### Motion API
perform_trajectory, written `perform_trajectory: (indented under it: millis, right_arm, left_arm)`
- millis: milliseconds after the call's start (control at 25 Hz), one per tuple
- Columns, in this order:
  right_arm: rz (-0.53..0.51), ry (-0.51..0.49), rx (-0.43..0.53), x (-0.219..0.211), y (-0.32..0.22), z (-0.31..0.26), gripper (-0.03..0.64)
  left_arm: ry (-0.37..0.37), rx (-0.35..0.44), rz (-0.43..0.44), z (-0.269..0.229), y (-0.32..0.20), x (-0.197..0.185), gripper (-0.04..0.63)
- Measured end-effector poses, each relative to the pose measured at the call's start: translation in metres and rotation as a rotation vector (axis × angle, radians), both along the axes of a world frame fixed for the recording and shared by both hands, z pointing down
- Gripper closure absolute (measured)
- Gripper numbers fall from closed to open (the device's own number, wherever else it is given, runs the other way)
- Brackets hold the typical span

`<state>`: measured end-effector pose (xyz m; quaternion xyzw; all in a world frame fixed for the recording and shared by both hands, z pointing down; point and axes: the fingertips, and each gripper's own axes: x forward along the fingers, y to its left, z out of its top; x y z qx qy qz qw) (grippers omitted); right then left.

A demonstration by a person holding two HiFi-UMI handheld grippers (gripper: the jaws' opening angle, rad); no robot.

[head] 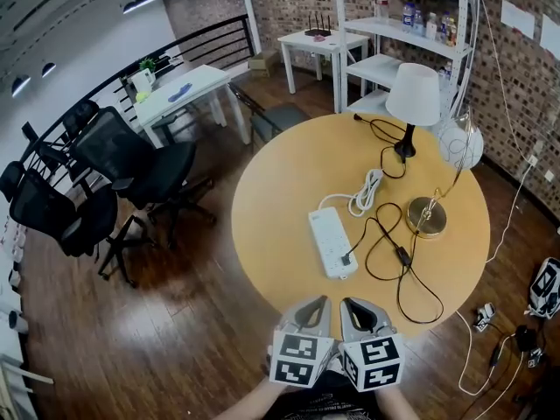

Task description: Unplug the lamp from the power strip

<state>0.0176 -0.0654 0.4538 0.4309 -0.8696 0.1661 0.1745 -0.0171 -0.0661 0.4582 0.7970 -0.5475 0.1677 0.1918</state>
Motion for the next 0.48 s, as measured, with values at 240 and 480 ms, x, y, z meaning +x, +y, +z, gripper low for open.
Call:
perform_trajectory:
  millis: [240, 480]
  right_arm:
    - [-0.031, 0.022, -0.020, 0.007, -0.037, 0.012, 0.615]
    - [-0.051, 0.044, -0.045, 0.006, -0.064, 0.029, 0.615]
  left_arm:
    - [0.000, -0.034, -0.003, 0.013, -0.040, 0.006, 0.592]
    - [-0.039, -0.105, 0.039, 0.036, -0.065, 0.004, 0.592]
